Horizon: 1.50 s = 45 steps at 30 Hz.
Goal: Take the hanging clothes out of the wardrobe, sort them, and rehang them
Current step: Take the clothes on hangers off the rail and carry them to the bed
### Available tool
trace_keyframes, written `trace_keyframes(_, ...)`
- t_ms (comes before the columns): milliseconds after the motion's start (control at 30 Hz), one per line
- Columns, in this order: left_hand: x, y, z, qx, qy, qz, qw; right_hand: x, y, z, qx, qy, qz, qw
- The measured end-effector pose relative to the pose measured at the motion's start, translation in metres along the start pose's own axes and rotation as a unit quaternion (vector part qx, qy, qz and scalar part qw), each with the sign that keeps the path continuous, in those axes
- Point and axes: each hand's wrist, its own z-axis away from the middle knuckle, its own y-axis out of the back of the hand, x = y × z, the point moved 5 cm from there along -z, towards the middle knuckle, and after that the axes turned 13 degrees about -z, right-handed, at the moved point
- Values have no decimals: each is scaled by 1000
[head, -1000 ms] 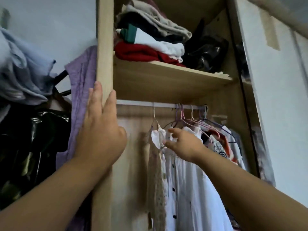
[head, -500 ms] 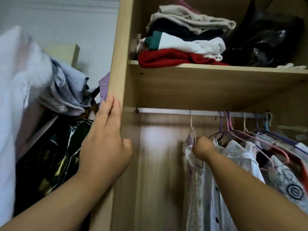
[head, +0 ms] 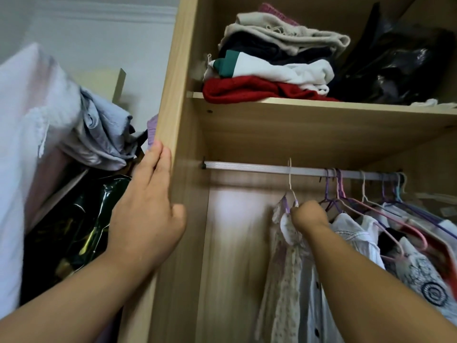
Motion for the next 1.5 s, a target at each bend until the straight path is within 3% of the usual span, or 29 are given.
trace_keyframes(367,5,5,-1,-27,-24,-20,999,12,76,48,-28,85,9,996)
trace_keyframes(500,22,5,4,-42,-124,-122,984,36,124,91,-39,102,30,994)
trace_keyframes(600,59,-3,21,-41,-210,-99,972,61,159,128,-71,85,46,993)
trace_keyframes(700,112,-32,57,-164,-271,-4,949,83,192,175,-84,69,89,990)
trace_keyframes(833,181,-74,133,-321,-312,211,869,99,226,255,-101,40,101,989)
trace_keyframes(933,215,-91,198,-437,-253,374,778,113,244,320,-111,-34,68,991)
trace_keyframes(1000,227,-96,243,-490,-223,436,721,121,253,368,-90,-85,63,990)
trace_keyframes(1133,242,-85,320,-546,-231,480,646,125,265,466,-17,-182,148,972)
trace_keyframes(1233,245,-53,368,-565,-295,518,570,123,269,547,81,-255,238,934)
trace_keyframes(1333,234,-4,404,-565,-340,564,498,120,262,634,155,-348,322,867)
trace_keyframes(1500,201,80,464,-552,-412,606,398,95,232,780,252,-460,337,782)
